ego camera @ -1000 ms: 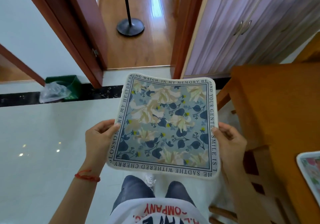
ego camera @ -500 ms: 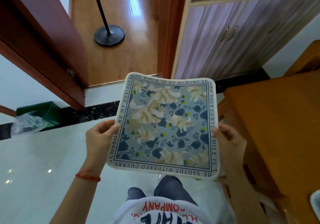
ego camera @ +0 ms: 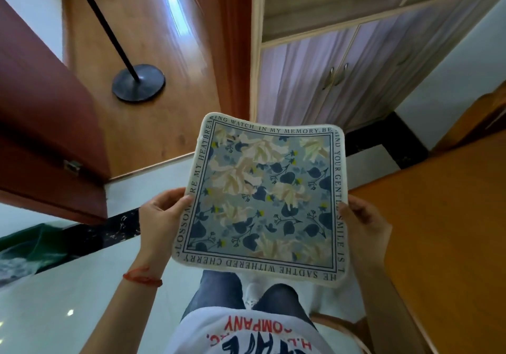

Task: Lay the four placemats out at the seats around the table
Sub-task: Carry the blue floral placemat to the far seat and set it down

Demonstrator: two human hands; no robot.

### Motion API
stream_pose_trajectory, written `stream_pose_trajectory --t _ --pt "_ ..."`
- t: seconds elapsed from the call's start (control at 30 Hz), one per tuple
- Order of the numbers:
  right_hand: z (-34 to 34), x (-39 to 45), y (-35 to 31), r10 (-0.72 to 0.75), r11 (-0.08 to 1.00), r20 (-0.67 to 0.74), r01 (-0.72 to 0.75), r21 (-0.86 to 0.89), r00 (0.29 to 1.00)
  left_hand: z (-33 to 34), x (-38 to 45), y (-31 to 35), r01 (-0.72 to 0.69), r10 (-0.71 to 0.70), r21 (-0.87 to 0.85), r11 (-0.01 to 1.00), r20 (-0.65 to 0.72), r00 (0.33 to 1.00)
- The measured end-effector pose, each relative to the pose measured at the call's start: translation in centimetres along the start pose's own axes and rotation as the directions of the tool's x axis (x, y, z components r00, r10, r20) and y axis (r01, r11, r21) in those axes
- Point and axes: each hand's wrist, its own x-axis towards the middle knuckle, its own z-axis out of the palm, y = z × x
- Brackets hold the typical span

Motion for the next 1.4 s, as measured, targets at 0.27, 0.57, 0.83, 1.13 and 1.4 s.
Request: stream_pose_trajectory --t 0.27,0.57,0.83,1.13,1.4 --pt "3.0 5.8 -1.8 0.047 0.997 -0.195 -0.035 0.062 0.980 6.3 10.4 4.2 -0.026 0.009 0.072 0.997 0.219 0.976" --pt "6.0 9.4 -3.3 0.139 0.989 -0.454 -0.100 0.108 0.880 14.2 21.1 9.6 -0.177 0.061 0.222 0.959 0.446 0.893" --pt "4.3 10.5 -4.0 0.157 0.987 -0.662 -0.140 0.079 0.733 22.9 23.3 11.7 -0.280 0.043 0.256 0.925 0.662 0.749" --pt "-0.9 13.8 -3.3 0.226 0.974 -0.783 -0.143 0.175 0.579 34.2 21.6 12.7 -0.301 0.034 0.208 0.931 0.769 0.638" --pt "-4.9 19.3 -4.0 0.229 0.973 -0.810 -0.133 0.187 0.540 41.5 21.3 15.0 -0.294 0.067 0.153 0.943 0.780 0.622"
